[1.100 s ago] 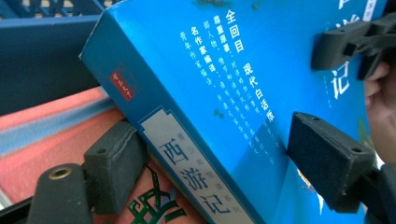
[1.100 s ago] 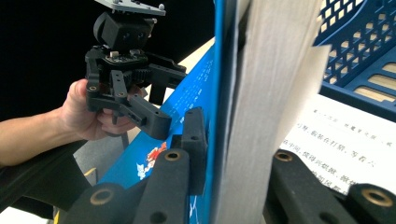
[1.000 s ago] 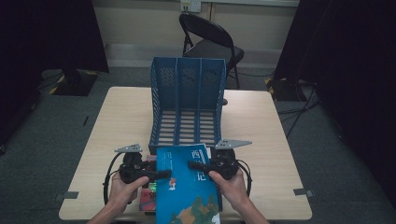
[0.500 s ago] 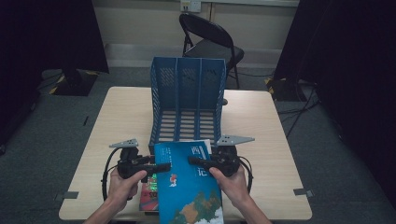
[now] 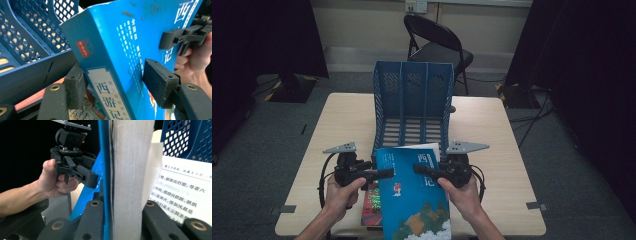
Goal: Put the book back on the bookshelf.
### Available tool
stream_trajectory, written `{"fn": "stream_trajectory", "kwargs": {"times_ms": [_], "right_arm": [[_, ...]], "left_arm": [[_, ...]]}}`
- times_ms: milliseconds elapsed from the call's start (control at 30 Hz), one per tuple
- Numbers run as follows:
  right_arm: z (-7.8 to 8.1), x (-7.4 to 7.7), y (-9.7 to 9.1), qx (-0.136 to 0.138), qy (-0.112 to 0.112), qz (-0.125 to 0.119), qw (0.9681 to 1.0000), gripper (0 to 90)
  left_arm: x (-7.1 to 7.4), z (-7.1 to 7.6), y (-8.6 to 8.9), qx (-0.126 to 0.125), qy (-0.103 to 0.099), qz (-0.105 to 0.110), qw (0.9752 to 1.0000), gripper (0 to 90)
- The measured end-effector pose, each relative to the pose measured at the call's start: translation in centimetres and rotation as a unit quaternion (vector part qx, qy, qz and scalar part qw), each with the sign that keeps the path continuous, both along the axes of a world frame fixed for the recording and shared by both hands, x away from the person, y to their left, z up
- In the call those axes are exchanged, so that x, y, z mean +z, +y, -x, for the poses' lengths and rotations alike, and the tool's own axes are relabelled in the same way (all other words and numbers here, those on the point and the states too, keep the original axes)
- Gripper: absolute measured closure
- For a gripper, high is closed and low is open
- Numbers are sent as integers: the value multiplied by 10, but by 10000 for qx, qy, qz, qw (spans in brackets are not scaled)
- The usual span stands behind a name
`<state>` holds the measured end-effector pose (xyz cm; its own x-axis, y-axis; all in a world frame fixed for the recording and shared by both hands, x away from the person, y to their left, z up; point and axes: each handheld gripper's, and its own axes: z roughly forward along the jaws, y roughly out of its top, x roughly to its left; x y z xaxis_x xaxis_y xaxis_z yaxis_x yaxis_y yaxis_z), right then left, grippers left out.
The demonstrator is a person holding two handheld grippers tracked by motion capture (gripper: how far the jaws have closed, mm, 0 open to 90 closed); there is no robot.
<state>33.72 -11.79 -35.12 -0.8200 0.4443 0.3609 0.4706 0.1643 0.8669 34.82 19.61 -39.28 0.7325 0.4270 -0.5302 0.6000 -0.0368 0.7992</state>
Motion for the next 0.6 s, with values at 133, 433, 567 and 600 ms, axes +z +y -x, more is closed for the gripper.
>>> {"fn": "stream_trajectory", "kwargs": {"times_ms": [133,433,567,600], "right_arm": [[-3,6,-3,7,-54,-183,9998,799],[-7,14,-1,45,-124,-240,9996,799],[-3,28,2,20,-327,-252,9991,799],[-4,31,2,11,-370,-272,9989,800]], "left_arm": [[7,-1,0,39,-97,255,9996,425],[31,-4,-11,-141,-303,295,9990,494],[47,-4,-8,-80,-491,350,9981,531],[53,-4,-7,-52,-562,320,9979,542]]}}
